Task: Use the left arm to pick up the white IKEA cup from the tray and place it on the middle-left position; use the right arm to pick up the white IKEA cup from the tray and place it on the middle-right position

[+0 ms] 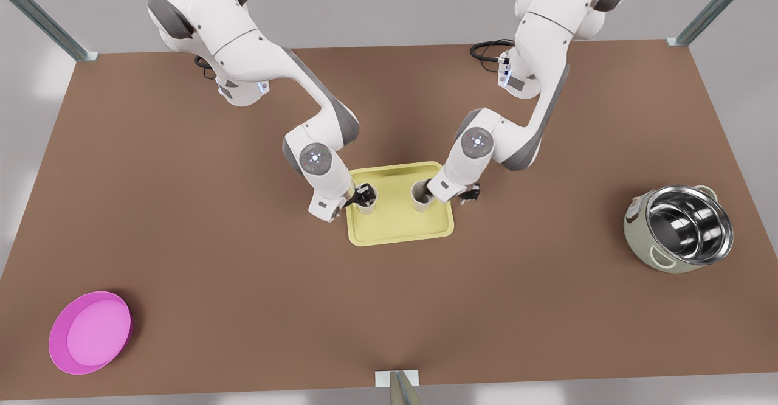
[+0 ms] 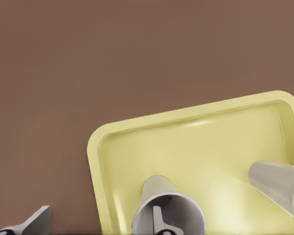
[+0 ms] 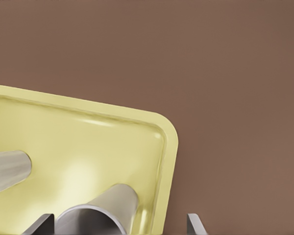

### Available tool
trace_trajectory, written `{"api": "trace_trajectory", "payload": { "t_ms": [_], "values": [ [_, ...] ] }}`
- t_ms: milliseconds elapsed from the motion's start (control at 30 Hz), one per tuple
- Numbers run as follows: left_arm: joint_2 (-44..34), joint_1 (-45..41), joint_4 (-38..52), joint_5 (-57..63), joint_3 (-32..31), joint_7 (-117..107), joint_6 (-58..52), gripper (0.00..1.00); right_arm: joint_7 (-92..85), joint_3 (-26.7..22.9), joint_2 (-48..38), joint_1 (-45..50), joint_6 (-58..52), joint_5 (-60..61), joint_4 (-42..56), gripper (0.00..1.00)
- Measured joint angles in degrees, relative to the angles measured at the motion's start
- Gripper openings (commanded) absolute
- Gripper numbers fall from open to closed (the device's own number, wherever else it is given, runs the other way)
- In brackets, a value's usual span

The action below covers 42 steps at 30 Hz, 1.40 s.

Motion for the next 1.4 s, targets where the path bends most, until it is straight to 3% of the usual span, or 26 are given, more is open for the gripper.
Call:
{"api": "trace_trajectory", "payload": {
  "t_ms": [433,533,633,667,700,733,800,900,967,1067,1233,1400],
  "values": [
    [3.72,-2.57,-5.66,2.06,-0.02,-7.68,8.31,0.98,3.76,0.27,2.35,1.18,2.48,-0.19,-3.95,1.0],
    [3.98,-2.57,-5.01,2.1,-0.01,-9.06,9.77,0.43,4.26,0.27,2.5,1.55,2.62,-0.24,-4.26,1.0],
    [4.02,-2.57,-4.17,2.12,-0.08,-10.52,10.64,0.19,4.65,0.27,2.87,1.59,2.73,-0.28,-4.3,1.0],
    [4.07,-2.68,-3.78,2.12,-0.09,-11.07,10.84,0.17,4.76,0.27,3.23,1.59,2.8,-0.3,-4.3,0.99],
    [4.12,-2.86,-3.38,2.17,-0.09,-11.66,11.01,0.16,4.87,0.26,3.88,1.75,2.91,-0.31,-4.3,0.96],
    [4.2,-3.07,-3.03,2.33,-0.09,-12.39,11.13,0.14,4.96,0.27,4.43,2.08,3.0,-0.31,-4.31,0.86],
    [4.45,-3.37,-2.44,2.57,-0.08,-13.81,11.31,0.11,5.02,0.27,4.82,2.28,3.16,-0.18,-4.22,0.57],
    [2.16,-3.19,-2.29,2.81,0.27,-15.62,10.7,0.1,4.87,0.21,4.37,2.27,3.14,0.22,-3.97,0.44],
    [-1.43,-1.78,-2.76,2.91,3.69,-15.43,8.29,0.1,5.08,0.19,3.78,2.21,3.05,0.08,-3.84,0.37],
    [-5.21,10.16,-4.52,2.33,5.74,-11.75,4.74,0.1,5.25,0.18,3.45,2.13,2.98,0.08,-3.79,0.18],
    [-2.54,19.57,-7.56,1.16,6.19,-2.82,6.52,0.1,4.89,-0.25,-0.04,1.19,1.85,0.57,-3.57,0.13],
    [-0.2,20.83,-8.06,0.97,6.21,4.2,11.66,0.1,1.21,-0.66,-9.71,-11.77,-8.16,0.94,-0.35,0.12]
  ]
}}
